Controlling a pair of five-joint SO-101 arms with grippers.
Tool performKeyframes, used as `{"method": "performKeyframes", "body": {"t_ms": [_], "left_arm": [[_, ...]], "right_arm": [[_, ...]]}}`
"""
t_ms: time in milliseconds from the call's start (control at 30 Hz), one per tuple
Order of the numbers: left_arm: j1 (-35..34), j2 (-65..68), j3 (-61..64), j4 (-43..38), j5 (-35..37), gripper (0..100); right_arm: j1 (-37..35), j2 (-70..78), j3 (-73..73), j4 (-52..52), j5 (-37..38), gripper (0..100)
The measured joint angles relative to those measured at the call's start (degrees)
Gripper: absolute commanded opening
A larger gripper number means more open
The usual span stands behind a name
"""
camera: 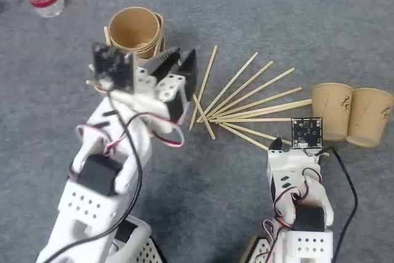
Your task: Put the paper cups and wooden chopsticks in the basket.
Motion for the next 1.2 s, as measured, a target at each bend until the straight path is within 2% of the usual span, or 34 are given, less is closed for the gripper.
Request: {"method": "performKeyframes", "body": {"t_ms": [267,467,667,933,1200], "left_arm": [[0.7,16.7,-10.5,11.4,13.0,10],[6.9,26.5,-14.9,18.7,18.9,18],[9.0,35.8,-16.0,19.0,19.8,19],[3.2,47.8,-18.0,19.0,20.7,19],[2.5,59.3,-18.6,16.0,22.9,19]], "right_arm": [[0.0,0.0,0.0,0.0,0.0,28.4],[0.0,0.0,0.0,0.0,0.0,28.4],[0.0,0.0,0.0,0.0,0.0,28.4],[0.0,0.0,0.0,0.0,0.0,28.4],[0.0,0.0,0.0,0.0,0.0,28.4]]}}
